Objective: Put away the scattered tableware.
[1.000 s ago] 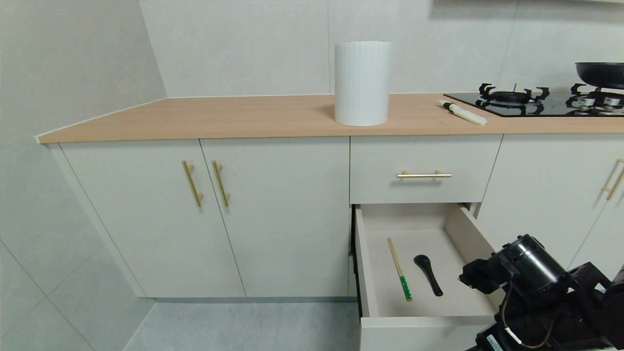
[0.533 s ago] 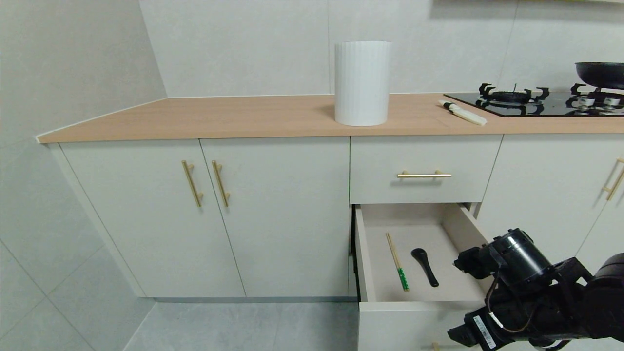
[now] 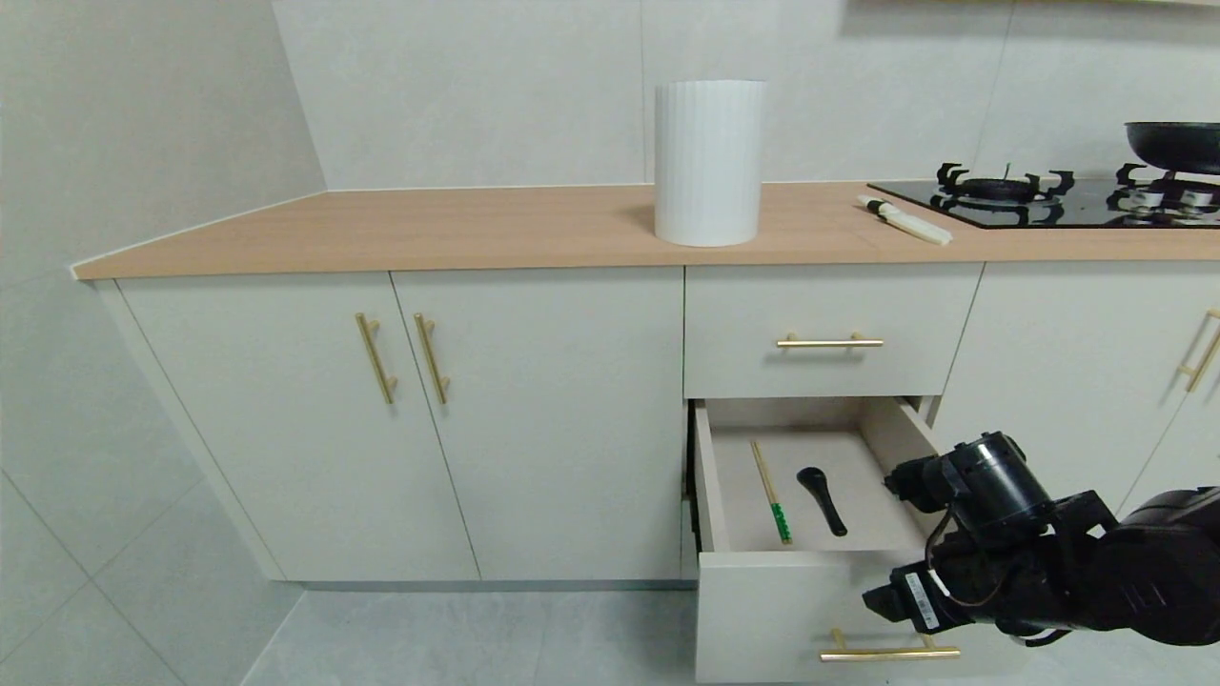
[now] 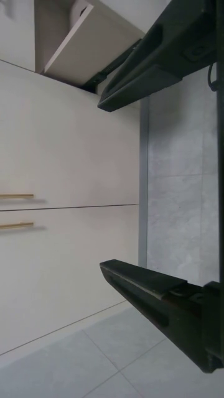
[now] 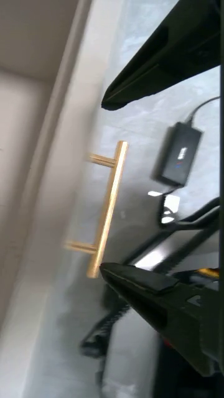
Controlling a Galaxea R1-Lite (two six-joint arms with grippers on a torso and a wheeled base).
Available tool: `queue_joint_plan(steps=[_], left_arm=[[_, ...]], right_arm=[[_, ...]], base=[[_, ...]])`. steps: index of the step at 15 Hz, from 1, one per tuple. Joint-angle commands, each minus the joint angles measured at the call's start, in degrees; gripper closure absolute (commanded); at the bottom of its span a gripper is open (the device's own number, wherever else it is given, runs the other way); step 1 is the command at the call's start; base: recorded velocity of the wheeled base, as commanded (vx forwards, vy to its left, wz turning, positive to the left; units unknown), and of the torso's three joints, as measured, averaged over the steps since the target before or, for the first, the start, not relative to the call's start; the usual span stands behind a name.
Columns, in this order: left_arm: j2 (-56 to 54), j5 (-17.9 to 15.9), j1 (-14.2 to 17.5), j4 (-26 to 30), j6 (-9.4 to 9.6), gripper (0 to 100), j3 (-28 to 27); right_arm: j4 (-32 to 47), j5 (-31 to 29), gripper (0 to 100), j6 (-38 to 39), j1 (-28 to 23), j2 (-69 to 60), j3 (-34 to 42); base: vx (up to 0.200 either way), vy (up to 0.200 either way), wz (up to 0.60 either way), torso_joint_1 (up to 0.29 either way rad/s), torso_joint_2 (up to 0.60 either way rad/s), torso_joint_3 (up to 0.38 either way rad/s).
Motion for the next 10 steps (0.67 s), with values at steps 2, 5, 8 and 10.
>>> queue_joint_plan(steps=[2, 5, 8, 10], left_arm=[[-0.02, 0.02, 0.04, -0.01, -0.01, 0, 0.00], [-0.02, 0.02, -0.05, -0.01, -0.01, 0, 0.00], [-0.02, 0.02, 0.04, -0.01, -0.01, 0, 0.00], [-0.02, 0.02, 0.04, -0.01, -0.01, 0, 0.00]], right_arm=[[-1.24, -0.05, 0, -0.05, -1.76, 1.58, -0.67], [-1.86, -0.67, 0, 1.09, -4.40, 5.80, -4.01], [-3.09, -1.64, 0, 2.76, -5.63, 10.01, -7.61], [-5.46, -2.78, 0, 2.67, -6.07, 12.12, -10.07]], base=[[0.000, 0.000, 0.00, 0.000, 0.00, 0.000], [0.000, 0.000, 0.00, 0.000, 0.00, 0.000], [0.000, 0.000, 0.00, 0.000, 0.00, 0.000], [0.000, 0.000, 0.00, 0.000, 0.00, 0.000]])
